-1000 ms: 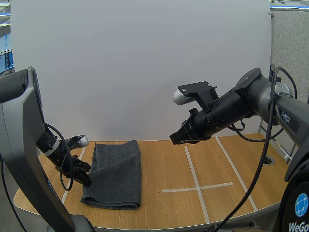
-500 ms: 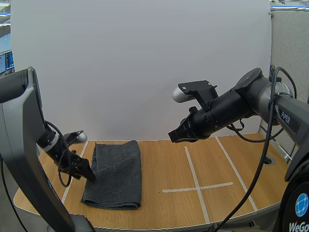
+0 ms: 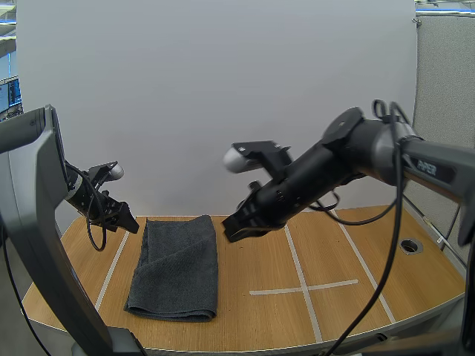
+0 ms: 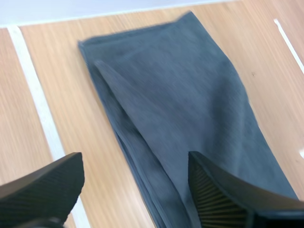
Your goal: Fold the towel
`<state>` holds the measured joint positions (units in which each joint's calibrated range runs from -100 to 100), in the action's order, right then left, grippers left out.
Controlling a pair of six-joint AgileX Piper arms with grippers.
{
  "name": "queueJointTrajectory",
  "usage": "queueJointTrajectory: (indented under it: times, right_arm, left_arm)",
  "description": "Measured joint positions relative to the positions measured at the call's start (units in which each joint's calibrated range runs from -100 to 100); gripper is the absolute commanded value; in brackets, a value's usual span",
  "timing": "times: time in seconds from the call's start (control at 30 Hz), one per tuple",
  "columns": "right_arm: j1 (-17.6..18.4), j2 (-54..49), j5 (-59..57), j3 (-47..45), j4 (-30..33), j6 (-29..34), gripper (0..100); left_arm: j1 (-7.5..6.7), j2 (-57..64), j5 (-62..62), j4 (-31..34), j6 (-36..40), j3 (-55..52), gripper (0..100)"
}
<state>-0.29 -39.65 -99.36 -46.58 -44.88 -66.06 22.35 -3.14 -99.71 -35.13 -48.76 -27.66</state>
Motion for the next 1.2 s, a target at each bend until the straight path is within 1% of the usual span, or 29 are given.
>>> queueJointTrajectory:
  times: [0.1,0.13,0.17,0.3,0.37,0.43,0.47,0.5,0.53,0.57,0.7,0.77,0.9,1.03,1.2]
  right_arm:
    - [1.98,1.95,0.00,0.00,0.26,1.19,0]
    - [3.51,3.38,0.00,0.00,0.24,1.51,0]
    - [6.26,8.31,0.00,-0.04,0.79,3.45,0]
    - [10.72,19.10,0.20,-0.04,3.97,5.59,0]
    - [12.21,22.00,0.20,-0.04,4.06,5.84,0]
    - [12.51,22.74,0.20,-0.04,4.06,5.94,0]
    - [13.25,23.60,0.20,-0.04,4.06,5.94,0]
    - [13.52,24.02,0.20,-0.04,4.06,5.94,0]
    - [13.76,24.37,0.20,-0.04,4.06,5.94,0]
    - [14.39,25.68,0.02,-0.04,4.06,5.94,0]
    - [14.70,26.88,0.25,-0.04,4.73,5.94,0]
    - [14.70,28.04,1.85,-0.04,6.39,5.94,0]
    - [14.70,31.77,9.43,-1.19,5.79,3.47,0]
    - [14.70,35.77,12.45,-1.19,2.16,0.44,0]
    - [14.70,40.14,17.23,-0.92,0.91,-1.82,0]
  left_arm:
    - [0.00,-3.60,0.04,-1.15,0.49,4.36,100]
    - [0.00,-12.81,0.20,-3.71,1.42,11.94,100]
    - [0.00,-15.12,0.20,-3.87,1.50,14.05,100]
    - [-0.15,-17.15,0.20,-3.87,0.69,14.97,100]
    - [-0.41,-17.53,0.20,-3.87,0.43,15.12,100]
    - [-0.50,-17.93,0.20,-3.87,0.43,15.24,100]
    - [-0.86,-18.17,0.20,-3.87,0.33,15.41,100]
    - [-0.94,-18.37,0.20,-3.87,0.33,15.41,100]
    - [-1.81,-18.99,0.37,-3.76,0.33,15.83,100]
    - [-3.06,-19.84,0.21,-3.76,0.33,16.26,100]
    - [-4.02,-20.36,0.21,-3.76,0.76,16.93,100]
    - [-4.41,-20.93,0.05,-4.00,1.15,18.06,100]
    - [-4.41,-21.07,0.05,-4.00,1.46,18.94,100]
    - [-4.41,-21.07,0.05,-4.00,1.57,18.94,100]
    - [-4.41,-21.07,0.05,-4.00,1.77,18.94,100]
